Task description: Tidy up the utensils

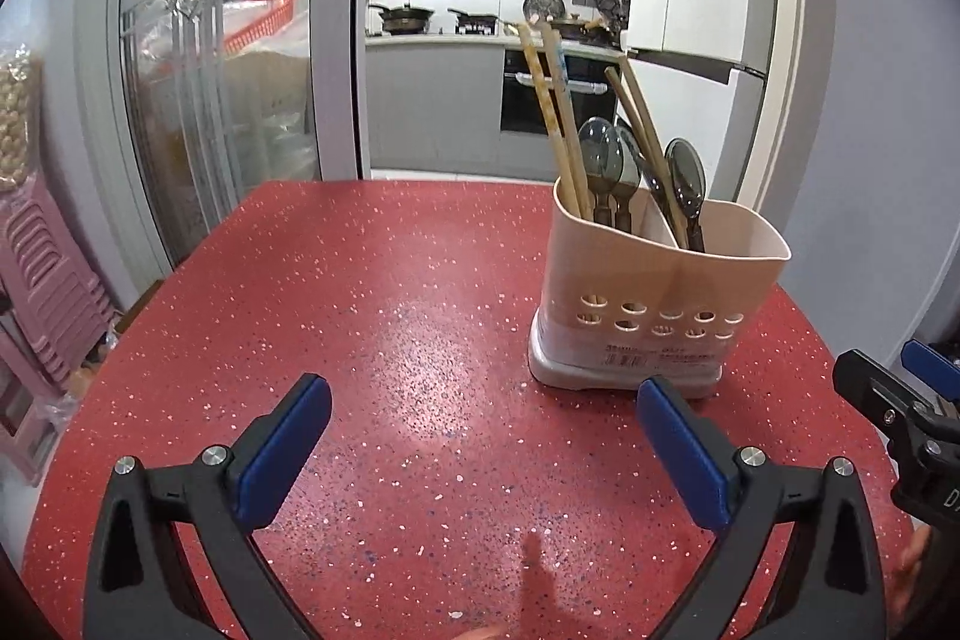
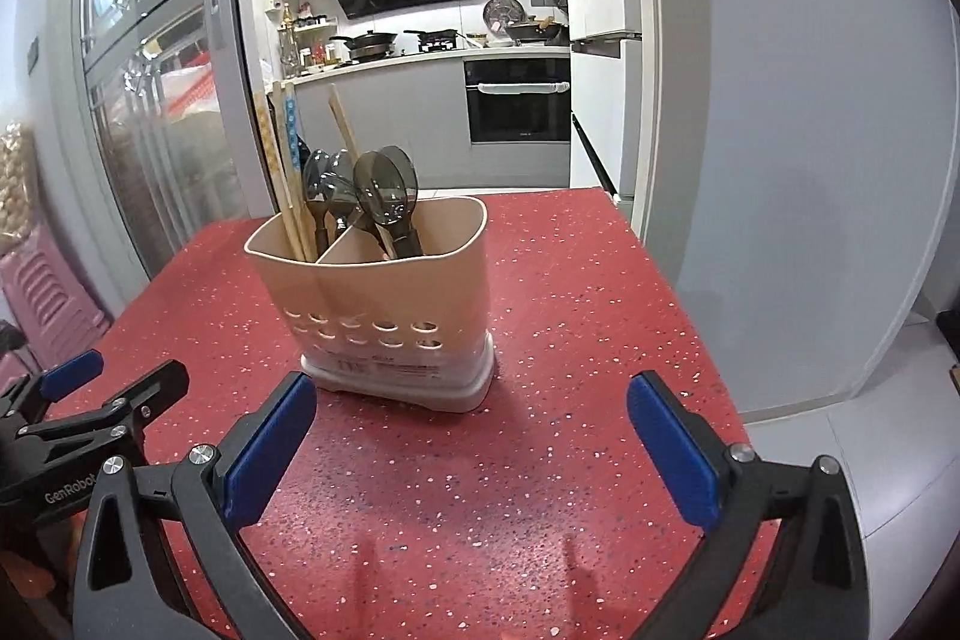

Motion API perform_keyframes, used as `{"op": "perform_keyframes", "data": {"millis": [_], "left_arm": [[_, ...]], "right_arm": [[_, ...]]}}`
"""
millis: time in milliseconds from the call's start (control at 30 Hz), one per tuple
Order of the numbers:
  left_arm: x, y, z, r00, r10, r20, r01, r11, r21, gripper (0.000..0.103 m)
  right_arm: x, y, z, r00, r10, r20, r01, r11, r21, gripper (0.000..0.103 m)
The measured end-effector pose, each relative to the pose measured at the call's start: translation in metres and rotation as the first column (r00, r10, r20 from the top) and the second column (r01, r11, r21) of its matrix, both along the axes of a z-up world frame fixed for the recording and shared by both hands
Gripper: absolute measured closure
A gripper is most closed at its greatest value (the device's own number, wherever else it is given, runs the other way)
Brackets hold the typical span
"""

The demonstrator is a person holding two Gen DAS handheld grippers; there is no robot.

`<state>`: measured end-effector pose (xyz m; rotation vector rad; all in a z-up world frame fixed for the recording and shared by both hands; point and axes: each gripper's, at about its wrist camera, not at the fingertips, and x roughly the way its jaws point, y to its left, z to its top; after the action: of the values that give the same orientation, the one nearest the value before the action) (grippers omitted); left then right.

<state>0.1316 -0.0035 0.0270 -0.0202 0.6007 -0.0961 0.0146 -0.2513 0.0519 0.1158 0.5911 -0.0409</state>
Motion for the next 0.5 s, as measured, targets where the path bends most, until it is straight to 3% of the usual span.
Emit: {"op": "perform_keyframes", "data": {"millis": [200,500], "left_arm": [[-0.009,-0.002,-0.004,0.999,0.004,0.047,-0.004,1.0,0.007,0.0],[-0.014,-0.002,-0.011,0.999,0.02,0.046,-0.021,1.0,0.022,0.0]], "right_arm": [[-0.004,0.008,-0.001,1.0,0.008,0.023,-0.007,0.999,-0.045,0.0],[-0.008,0.01,-0.008,0.999,-0.011,0.033,0.013,0.998,-0.063,0.0]]}}
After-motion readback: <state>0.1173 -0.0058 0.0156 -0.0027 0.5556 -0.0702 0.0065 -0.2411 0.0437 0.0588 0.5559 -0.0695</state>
